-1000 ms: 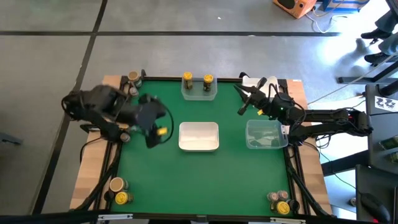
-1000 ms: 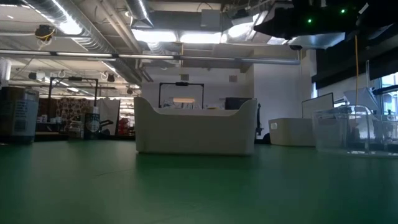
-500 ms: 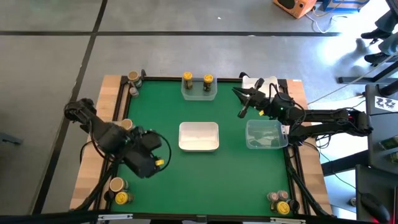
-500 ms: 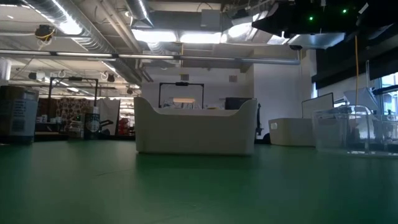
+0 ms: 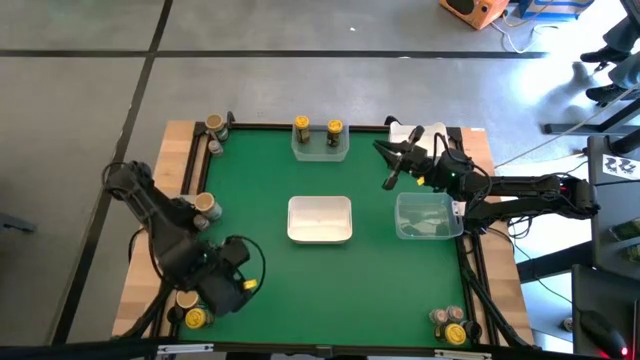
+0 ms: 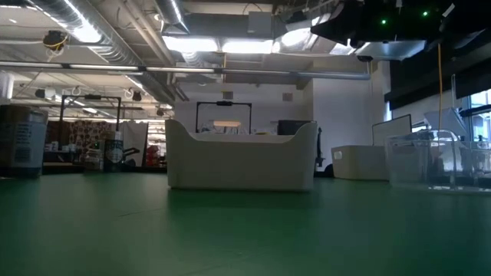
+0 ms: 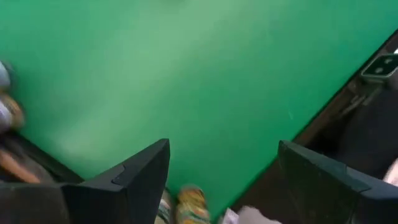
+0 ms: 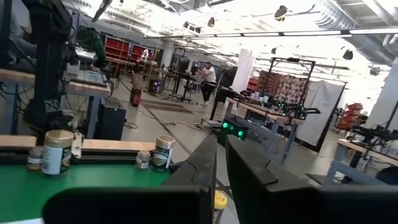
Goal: Sort spices by type
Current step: Put the left yellow seasoning bottle into the top transparent bin
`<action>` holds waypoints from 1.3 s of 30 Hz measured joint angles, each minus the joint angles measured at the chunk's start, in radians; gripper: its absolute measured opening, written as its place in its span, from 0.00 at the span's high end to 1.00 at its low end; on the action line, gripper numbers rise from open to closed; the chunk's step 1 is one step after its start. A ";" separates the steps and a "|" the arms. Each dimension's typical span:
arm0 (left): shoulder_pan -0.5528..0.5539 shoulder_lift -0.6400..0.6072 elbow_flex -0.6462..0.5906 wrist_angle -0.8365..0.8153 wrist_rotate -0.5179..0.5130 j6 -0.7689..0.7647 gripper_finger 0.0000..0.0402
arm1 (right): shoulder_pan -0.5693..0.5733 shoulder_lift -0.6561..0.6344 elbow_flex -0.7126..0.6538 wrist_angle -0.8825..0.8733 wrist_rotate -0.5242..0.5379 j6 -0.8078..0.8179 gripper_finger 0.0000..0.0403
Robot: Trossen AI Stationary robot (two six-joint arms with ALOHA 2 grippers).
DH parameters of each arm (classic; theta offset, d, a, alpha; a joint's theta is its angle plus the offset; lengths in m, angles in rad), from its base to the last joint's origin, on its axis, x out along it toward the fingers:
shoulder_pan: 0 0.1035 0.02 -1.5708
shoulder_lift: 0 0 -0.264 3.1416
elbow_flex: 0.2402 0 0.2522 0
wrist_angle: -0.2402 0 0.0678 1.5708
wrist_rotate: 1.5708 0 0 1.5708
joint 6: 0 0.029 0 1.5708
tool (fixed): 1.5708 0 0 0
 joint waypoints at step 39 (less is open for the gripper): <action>-0.294 0.119 -0.164 0.199 0.389 -0.511 0.68 | 0.000 0.000 0.001 -0.035 -0.015 0.186 0.90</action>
